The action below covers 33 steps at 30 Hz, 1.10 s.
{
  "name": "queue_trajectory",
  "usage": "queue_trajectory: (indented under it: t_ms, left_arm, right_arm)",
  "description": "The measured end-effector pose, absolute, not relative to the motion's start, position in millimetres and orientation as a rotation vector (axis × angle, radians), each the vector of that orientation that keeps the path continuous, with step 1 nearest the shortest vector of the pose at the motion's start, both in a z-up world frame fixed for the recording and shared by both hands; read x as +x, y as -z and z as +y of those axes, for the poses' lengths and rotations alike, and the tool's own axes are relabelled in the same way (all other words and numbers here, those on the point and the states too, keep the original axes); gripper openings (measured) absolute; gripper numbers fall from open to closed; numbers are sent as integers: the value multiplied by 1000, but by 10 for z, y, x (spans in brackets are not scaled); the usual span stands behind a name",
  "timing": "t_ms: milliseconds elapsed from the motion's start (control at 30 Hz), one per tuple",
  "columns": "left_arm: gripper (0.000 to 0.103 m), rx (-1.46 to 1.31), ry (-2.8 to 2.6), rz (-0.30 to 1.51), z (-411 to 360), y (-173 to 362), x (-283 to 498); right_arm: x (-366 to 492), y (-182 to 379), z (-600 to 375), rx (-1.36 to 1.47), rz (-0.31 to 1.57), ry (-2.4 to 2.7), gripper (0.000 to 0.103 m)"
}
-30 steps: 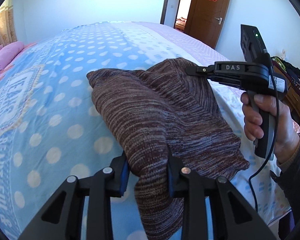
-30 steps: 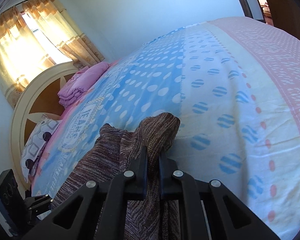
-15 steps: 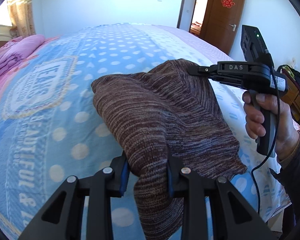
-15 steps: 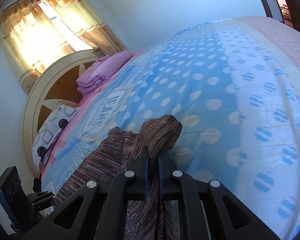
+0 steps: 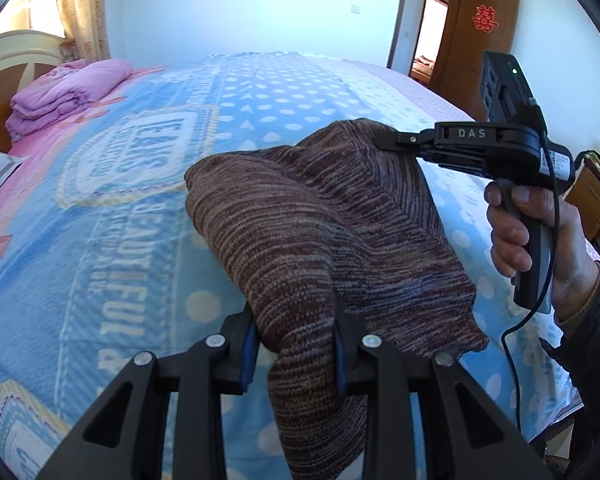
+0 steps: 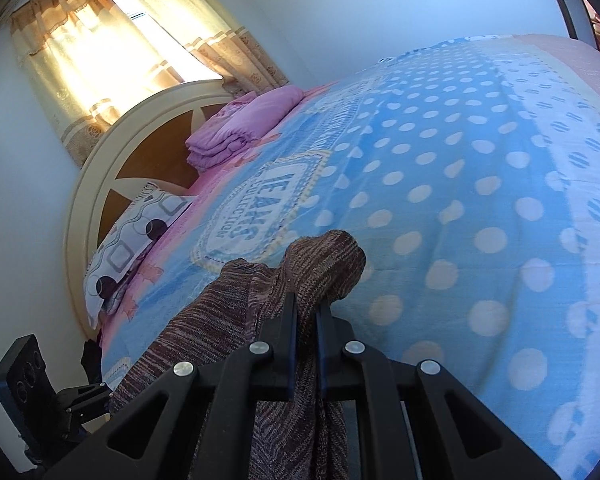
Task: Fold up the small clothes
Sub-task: 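Lift the held sweater with both grippers and carry it along the bed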
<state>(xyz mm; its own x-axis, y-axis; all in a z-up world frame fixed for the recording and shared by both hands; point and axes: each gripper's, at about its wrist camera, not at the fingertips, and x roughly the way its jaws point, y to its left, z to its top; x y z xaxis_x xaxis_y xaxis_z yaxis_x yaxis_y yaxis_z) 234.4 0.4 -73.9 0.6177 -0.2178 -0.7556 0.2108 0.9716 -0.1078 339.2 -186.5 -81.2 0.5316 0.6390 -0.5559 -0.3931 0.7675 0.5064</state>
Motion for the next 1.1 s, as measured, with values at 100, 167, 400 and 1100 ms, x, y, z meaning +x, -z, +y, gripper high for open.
queue_trajectory:
  t_ms: [100, 167, 400, 1100]
  left_arm:
    - [31, -19, 223, 872, 116, 750, 2300]
    - [31, -25, 210, 871, 192, 755, 2261]
    - [31, -34, 173, 873, 432, 786, 2138]
    - [31, -60, 93, 895, 938, 952, 1920]
  right_arm:
    - [3395, 821, -1689, 330, 804, -654, 7]
    - [3393, 822, -1564, 322, 808, -671, 7]
    - [3371, 840, -1251, 304, 822, -711, 7]
    - [3403, 981, -444, 237, 887, -804, 7]
